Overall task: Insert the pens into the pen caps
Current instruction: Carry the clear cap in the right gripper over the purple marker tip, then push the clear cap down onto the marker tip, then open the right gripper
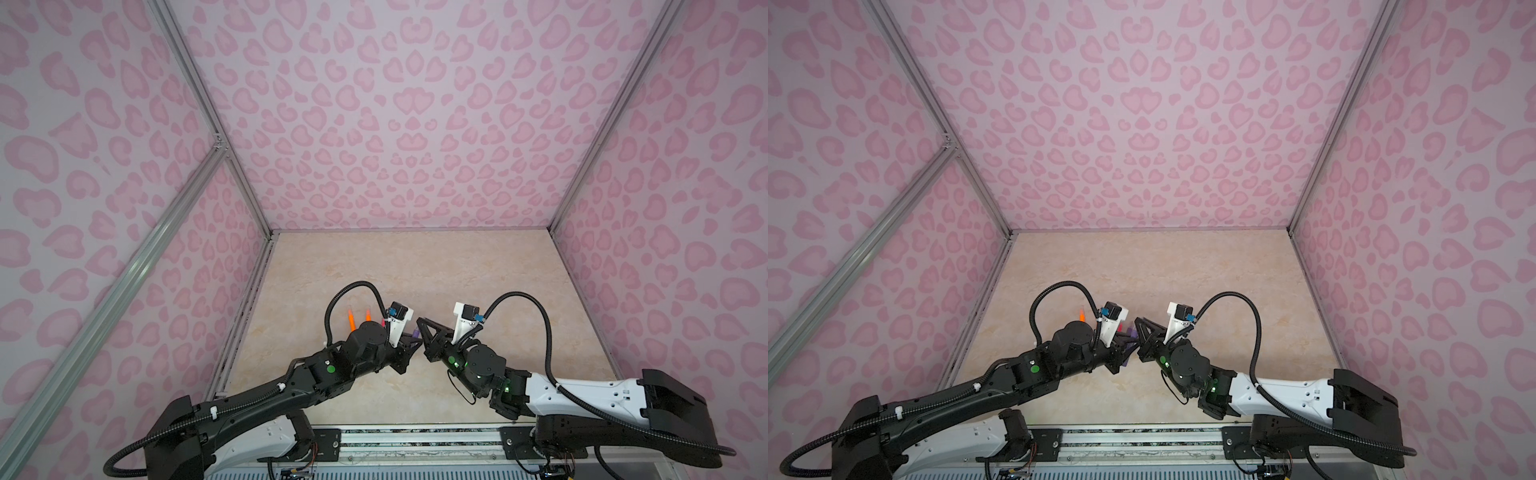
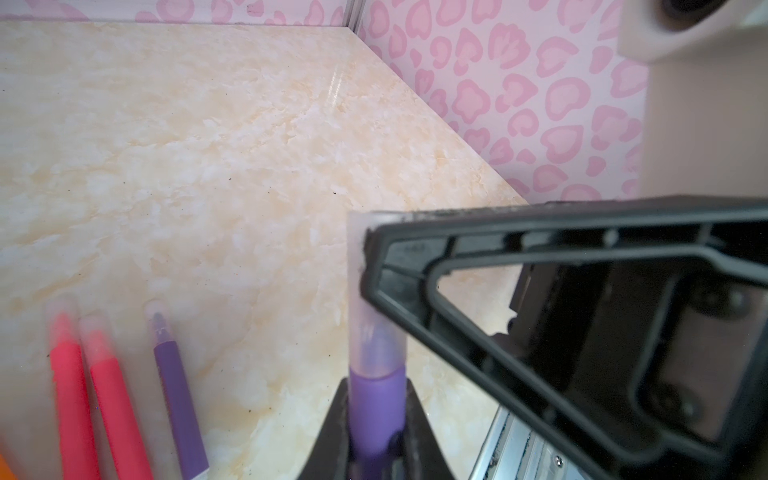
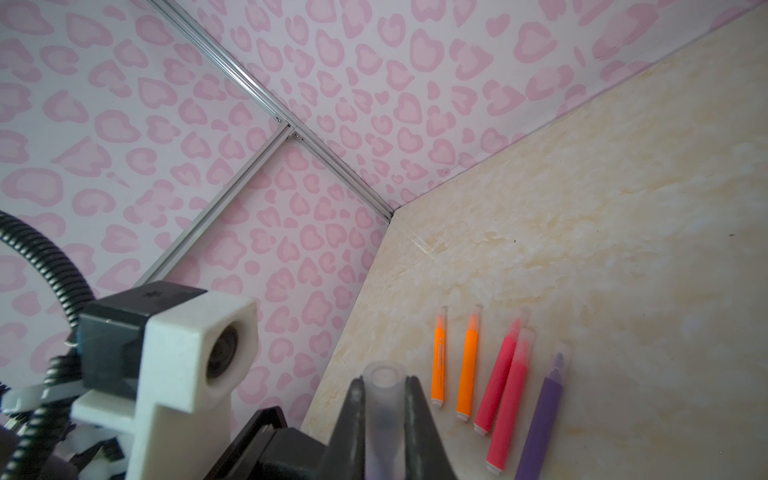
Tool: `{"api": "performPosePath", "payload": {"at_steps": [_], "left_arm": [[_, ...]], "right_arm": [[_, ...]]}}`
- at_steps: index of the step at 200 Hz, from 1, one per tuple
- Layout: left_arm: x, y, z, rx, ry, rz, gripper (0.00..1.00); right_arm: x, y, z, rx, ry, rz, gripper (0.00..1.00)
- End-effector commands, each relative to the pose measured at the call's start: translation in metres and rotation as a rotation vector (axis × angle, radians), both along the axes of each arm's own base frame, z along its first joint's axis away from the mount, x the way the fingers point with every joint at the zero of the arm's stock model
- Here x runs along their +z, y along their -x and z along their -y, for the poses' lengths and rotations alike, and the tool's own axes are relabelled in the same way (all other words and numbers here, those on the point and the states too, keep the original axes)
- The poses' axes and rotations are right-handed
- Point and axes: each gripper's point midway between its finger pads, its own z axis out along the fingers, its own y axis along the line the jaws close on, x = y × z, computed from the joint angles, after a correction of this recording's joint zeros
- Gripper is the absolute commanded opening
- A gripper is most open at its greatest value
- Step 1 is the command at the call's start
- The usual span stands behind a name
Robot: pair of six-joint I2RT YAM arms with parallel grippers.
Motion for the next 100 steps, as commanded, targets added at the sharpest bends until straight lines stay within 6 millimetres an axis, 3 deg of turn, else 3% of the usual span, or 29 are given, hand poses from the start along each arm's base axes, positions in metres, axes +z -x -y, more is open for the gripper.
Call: {"api": "performPosePath", "payload": {"at_steps": [1, 21, 36, 50, 71, 100], "left_arm": [[0.016, -0.011, -0.001, 0.050, 0.051, 0.039, 0.03], [0.016, -0.012, -0.002, 0.056, 0.043, 0.045, 0.03], [0.015, -0.012, -0.002, 0.056, 0.041, 0.043, 0.03], [0.015, -0.012, 0.000, 0.049, 0.040, 0.042, 0.03], [0.015, -0.010, 0.000, 0.044, 0.040, 0.041, 0.03], [0.016, -0.011, -0.002, 0.050, 0.042, 0.049, 0.03]], "right_arm": [[0.011, 0.007, -0.007, 0.046, -0.033, 0.021, 0.00], [0.016, 0.005, -0.002, 0.027, -0.014, 0.029, 0.16], [0.019, 0.003, 0.003, -0.003, 0.012, 0.031, 0.50], [0.021, -0.003, 0.011, -0.047, 0.034, 0.022, 0.66], [0.024, -0.013, 0.018, -0.051, 0.037, 0.009, 0.70], [0.021, -0.028, 0.020, -0.047, 0.036, -0.039, 0.58]]}}
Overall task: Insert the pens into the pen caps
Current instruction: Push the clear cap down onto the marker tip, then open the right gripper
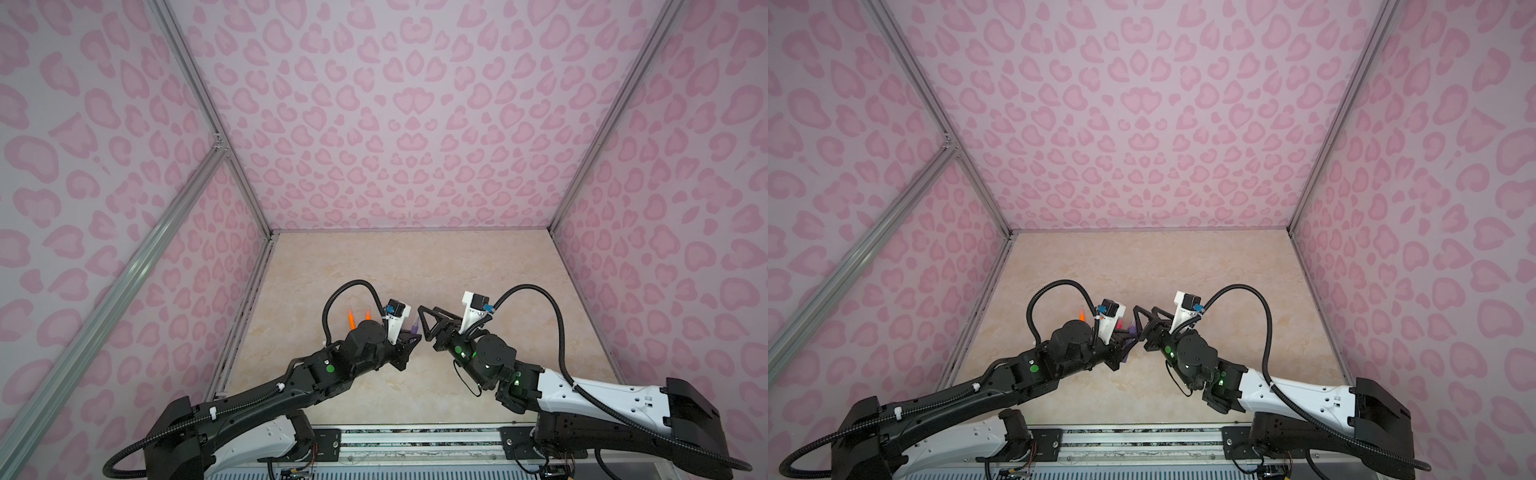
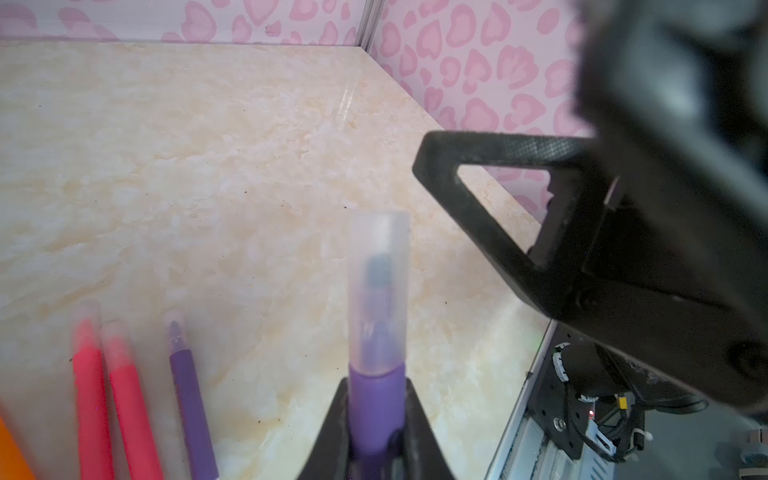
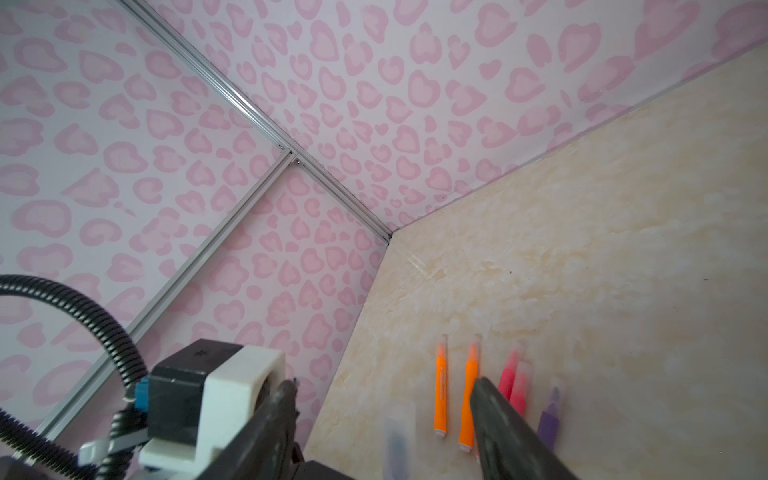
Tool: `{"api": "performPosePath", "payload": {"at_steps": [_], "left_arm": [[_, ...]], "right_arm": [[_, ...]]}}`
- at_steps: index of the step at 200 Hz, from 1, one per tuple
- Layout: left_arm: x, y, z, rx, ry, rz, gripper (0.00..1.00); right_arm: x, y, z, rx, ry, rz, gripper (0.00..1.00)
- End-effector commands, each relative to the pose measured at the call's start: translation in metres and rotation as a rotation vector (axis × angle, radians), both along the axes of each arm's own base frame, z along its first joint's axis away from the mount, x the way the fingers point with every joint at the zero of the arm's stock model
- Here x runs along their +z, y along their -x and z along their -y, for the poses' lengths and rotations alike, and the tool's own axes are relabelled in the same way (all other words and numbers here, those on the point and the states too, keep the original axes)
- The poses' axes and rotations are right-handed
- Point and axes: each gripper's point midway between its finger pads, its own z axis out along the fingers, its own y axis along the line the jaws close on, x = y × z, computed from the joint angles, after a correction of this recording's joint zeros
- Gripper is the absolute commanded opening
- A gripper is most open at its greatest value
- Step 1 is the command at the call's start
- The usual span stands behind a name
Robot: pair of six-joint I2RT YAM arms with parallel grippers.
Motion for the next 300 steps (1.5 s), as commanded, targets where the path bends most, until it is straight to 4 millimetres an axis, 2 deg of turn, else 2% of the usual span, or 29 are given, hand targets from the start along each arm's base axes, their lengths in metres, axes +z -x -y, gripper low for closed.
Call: {"api": "performPosePath", "payload": {"at_steps": [1, 75, 148, 177, 256, 300], "left_arm": [[0.011, -0.004, 0.001, 0.012, 0.030, 0.029, 0.03], [0.011, -0.003, 0.002, 0.002, 0.024, 0.025, 0.03], [0.015, -0.002, 0.000, 0.004, 0.034, 0.034, 0.03], [0.016, -0.003, -0.002, 0.019, 0.036, 0.034, 0.03], [0.011, -0.014, -0.014, 0.094, 0.042, 0.014, 0.03], [0.007, -0.032, -0.041, 0.244, -0.030, 0.043, 0.03]], "right_arm": [[-0.012, -0.006, -0.002, 0.019, 0.030, -0.050, 0.58], [-0.014, -0.018, -0.040, 0.120, 0.099, -0.085, 0.51], [-0.021, -0.022, -0.048, 0.128, 0.122, -0.103, 0.11], [-0.022, -0.021, -0.049, 0.140, 0.123, -0.106, 0.00], [-0.045, -0.002, -0.070, 0.229, 0.150, -0.129, 0.00], [-0.061, 0.004, -0.072, 0.142, 0.277, -0.170, 0.00]]}}
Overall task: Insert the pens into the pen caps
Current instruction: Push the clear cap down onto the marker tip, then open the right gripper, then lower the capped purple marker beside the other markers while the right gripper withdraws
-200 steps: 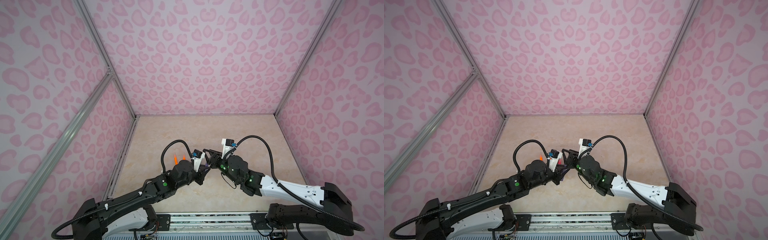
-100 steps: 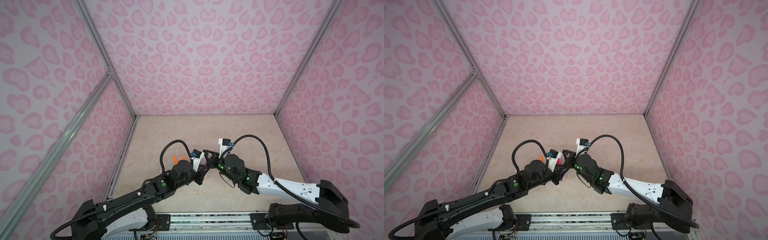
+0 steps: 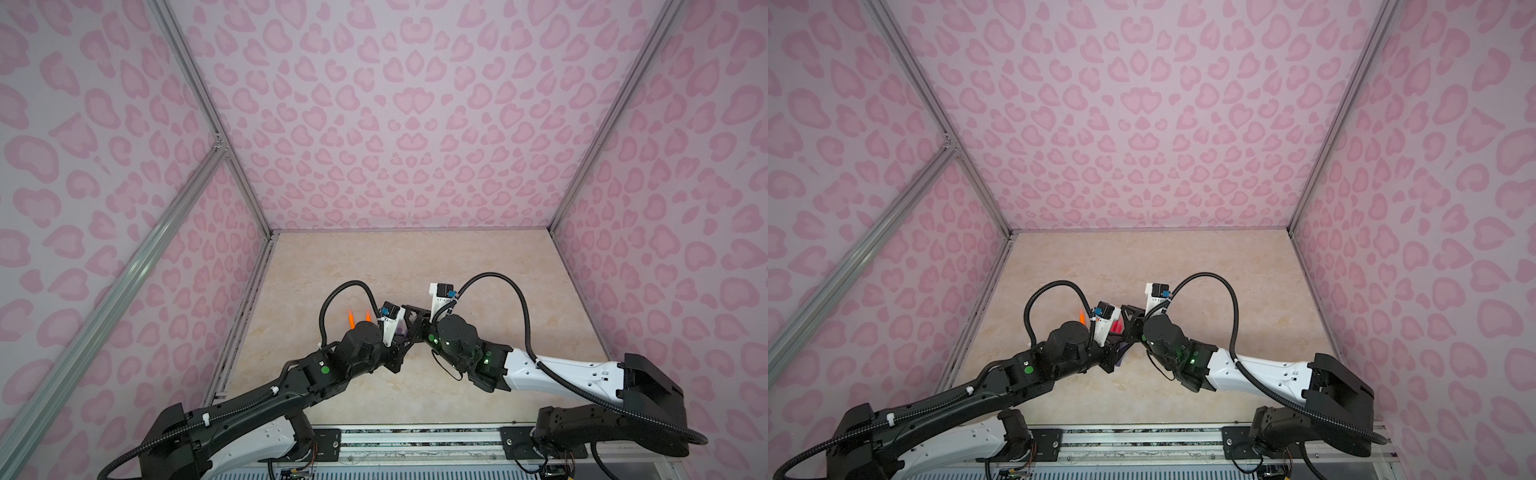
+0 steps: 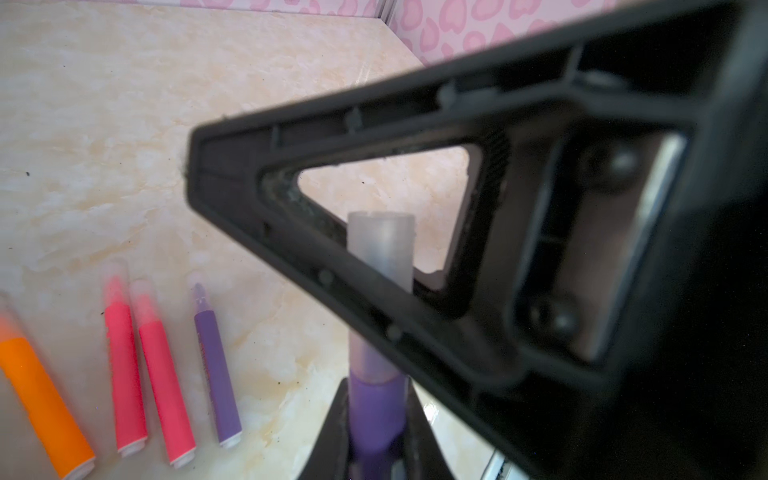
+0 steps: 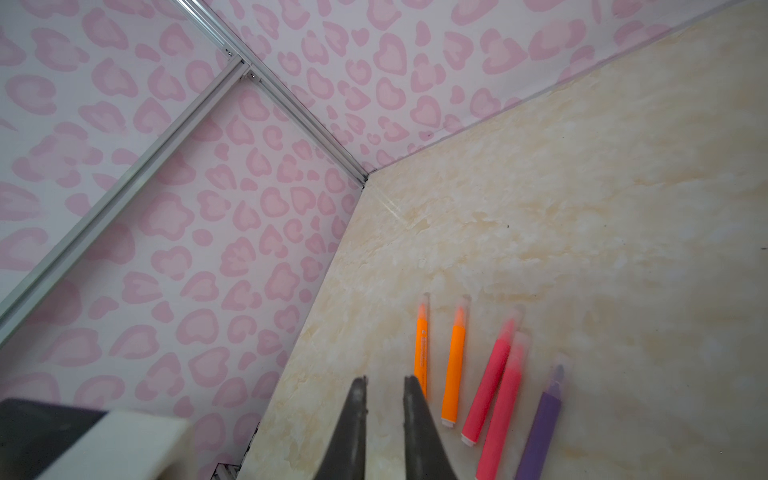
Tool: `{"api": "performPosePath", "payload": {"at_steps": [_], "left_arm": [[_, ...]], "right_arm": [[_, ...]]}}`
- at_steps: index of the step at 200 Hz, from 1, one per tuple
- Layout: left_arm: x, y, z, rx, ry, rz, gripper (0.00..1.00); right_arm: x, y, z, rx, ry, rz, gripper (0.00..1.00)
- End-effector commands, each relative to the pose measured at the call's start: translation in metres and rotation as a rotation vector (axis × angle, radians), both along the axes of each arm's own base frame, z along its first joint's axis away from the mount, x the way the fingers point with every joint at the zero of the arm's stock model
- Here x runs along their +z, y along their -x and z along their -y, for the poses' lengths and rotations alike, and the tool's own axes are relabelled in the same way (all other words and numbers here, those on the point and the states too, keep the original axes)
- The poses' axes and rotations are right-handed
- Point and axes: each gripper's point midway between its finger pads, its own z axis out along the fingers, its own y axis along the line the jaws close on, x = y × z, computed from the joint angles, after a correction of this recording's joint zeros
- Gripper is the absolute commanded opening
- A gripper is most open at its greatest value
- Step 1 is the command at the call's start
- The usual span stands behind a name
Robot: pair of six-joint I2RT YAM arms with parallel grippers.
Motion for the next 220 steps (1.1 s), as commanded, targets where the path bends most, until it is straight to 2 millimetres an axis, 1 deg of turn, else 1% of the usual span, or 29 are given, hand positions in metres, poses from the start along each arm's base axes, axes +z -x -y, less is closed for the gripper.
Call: {"api": "performPosePath", "payload": {"at_steps": [1, 18, 35, 60, 95, 128, 163, 184, 220], "left_arm": [[0.019, -0.032, -0.022, 0.203, 0.007, 0.094, 0.03], [0.019, -0.035, -0.029, 0.240, 0.000, 0.105, 0.03], [0.020, -0.036, -0.034, 0.263, 0.003, 0.110, 0.03], [0.018, -0.036, -0.037, 0.261, 0.029, 0.087, 0.04], [0.010, -0.043, -0.047, 0.274, 0.085, 0.038, 0.04], [0.011, -0.045, -0.051, 0.281, 0.100, 0.040, 0.04], [0.014, -0.047, -0.060, 0.301, 0.132, 0.047, 0.04], [0.015, -0.047, -0.064, 0.308, 0.153, 0.046, 0.04], [0.015, -0.052, -0.076, 0.338, 0.182, 0.031, 0.04]], "right_arm": [[-0.022, 0.017, -0.008, 0.045, 0.100, -0.055, 0.00], [-0.028, 0.022, -0.014, 0.057, 0.103, -0.073, 0.00], [-0.031, 0.027, -0.016, 0.047, 0.111, -0.072, 0.00], [-0.038, 0.035, -0.018, 0.055, 0.088, -0.068, 0.00], [-0.036, 0.048, -0.027, 0.098, 0.051, -0.053, 0.00], [-0.041, 0.056, -0.035, 0.115, 0.051, -0.050, 0.00], [-0.039, 0.064, -0.043, 0.130, 0.062, -0.041, 0.00], [-0.044, 0.064, -0.041, 0.120, 0.068, -0.042, 0.00], [-0.044, 0.064, -0.036, 0.113, 0.070, -0.038, 0.00]]}}
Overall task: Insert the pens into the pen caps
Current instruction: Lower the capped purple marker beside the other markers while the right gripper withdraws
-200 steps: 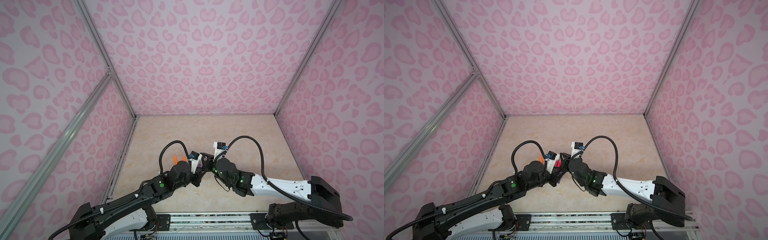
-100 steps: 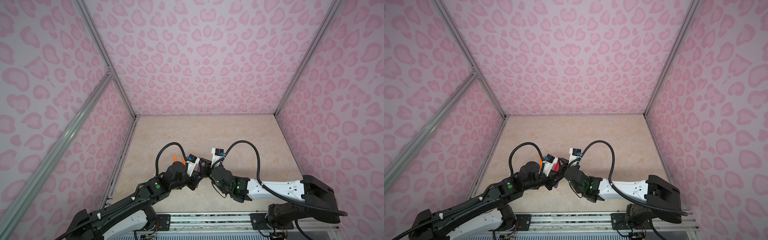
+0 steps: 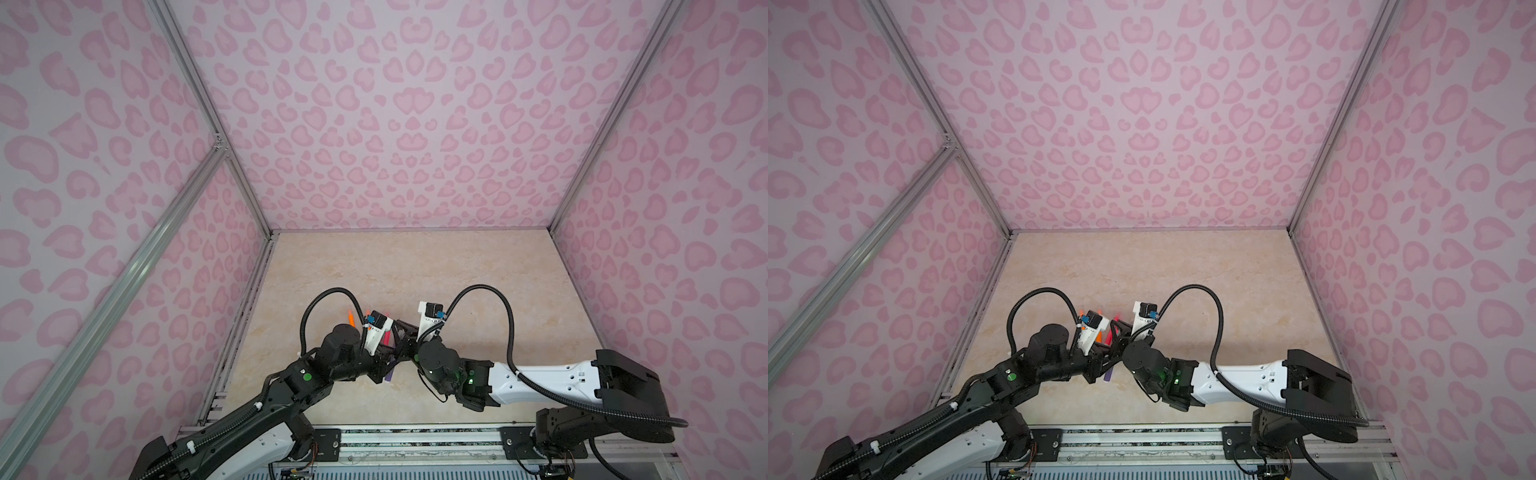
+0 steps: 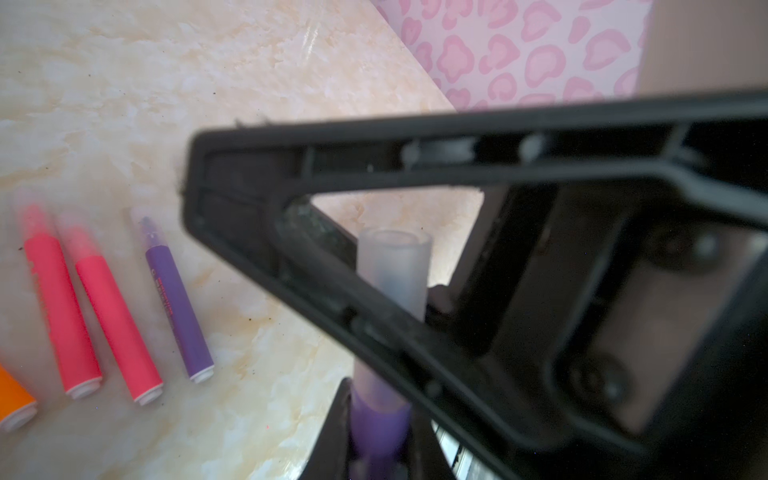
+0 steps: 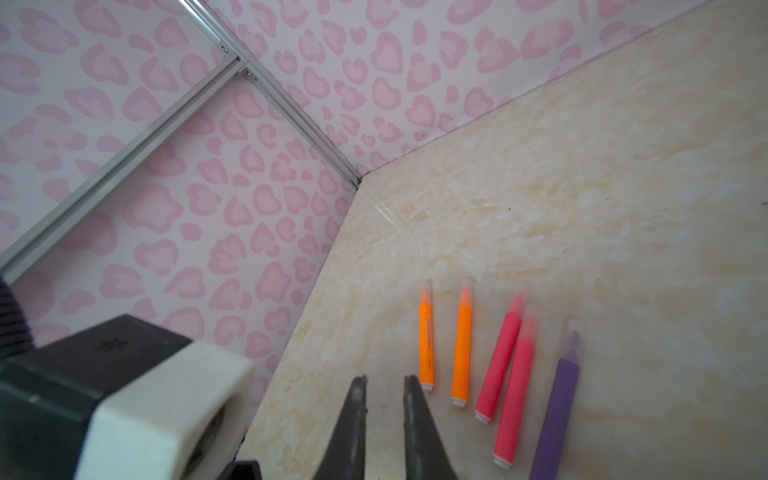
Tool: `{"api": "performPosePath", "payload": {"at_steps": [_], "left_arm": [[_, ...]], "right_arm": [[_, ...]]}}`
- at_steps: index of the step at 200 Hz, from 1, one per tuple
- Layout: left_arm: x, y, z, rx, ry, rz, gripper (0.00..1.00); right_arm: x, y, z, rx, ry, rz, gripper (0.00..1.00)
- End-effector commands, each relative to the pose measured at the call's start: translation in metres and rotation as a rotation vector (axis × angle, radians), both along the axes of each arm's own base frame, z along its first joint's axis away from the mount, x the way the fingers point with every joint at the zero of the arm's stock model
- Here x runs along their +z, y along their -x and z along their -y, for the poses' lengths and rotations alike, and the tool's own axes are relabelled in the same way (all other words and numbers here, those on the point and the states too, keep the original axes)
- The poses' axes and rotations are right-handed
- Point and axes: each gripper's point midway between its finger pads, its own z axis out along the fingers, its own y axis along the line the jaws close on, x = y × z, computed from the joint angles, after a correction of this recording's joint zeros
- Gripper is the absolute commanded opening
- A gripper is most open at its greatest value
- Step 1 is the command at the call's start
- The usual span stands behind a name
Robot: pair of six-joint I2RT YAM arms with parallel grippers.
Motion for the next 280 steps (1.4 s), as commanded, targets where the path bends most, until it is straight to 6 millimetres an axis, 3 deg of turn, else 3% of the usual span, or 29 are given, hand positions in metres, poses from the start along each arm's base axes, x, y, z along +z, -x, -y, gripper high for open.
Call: {"api": "performPosePath", "payload": {"at_steps": [1, 53, 76, 104, 121, 144, 189, 225, 256, 280], "left_arm": [[0.031, -0.075, -0.048, 0.477, 0.074, 0.124, 0.04], [0.030, -0.078, -0.050, 0.477, 0.076, 0.118, 0.04], [0.030, -0.079, -0.048, 0.473, 0.058, 0.114, 0.04], [0.025, -0.080, -0.046, 0.468, 0.039, 0.090, 0.04], [0.021, -0.082, -0.043, 0.459, 0.022, 0.072, 0.04], [0.010, -0.086, -0.038, 0.455, -0.018, 0.037, 0.04], [-0.027, -0.093, -0.012, 0.374, -0.133, -0.097, 0.04], [-0.063, -0.094, 0.014, 0.290, -0.230, -0.210, 0.03], [-0.089, -0.094, 0.031, 0.247, -0.287, -0.289, 0.03], [-0.106, -0.093, 0.041, 0.219, -0.316, -0.336, 0.03]], "right_arm": [[-0.025, 0.030, -0.012, 0.156, 0.076, -0.065, 0.00], [-0.024, 0.030, -0.009, 0.149, 0.050, -0.039, 0.00], [-0.017, 0.022, 0.005, 0.080, 0.059, -0.010, 0.00], [-0.013, 0.005, 0.034, -0.005, 0.055, -0.009, 0.34], [-0.014, -0.008, 0.060, -0.078, 0.059, -0.022, 0.52], [-0.014, -0.020, 0.100, -0.186, 0.076, -0.022, 0.64], [0.012, -0.046, 0.173, -0.364, 0.129, 0.042, 0.80], [0.026, -0.073, 0.251, -0.547, 0.287, 0.025, 0.85], [0.003, -0.087, 0.309, -0.703, 0.430, -0.036, 0.87], [-0.021, -0.101, 0.331, -0.733, 0.552, -0.092, 0.86]]}}
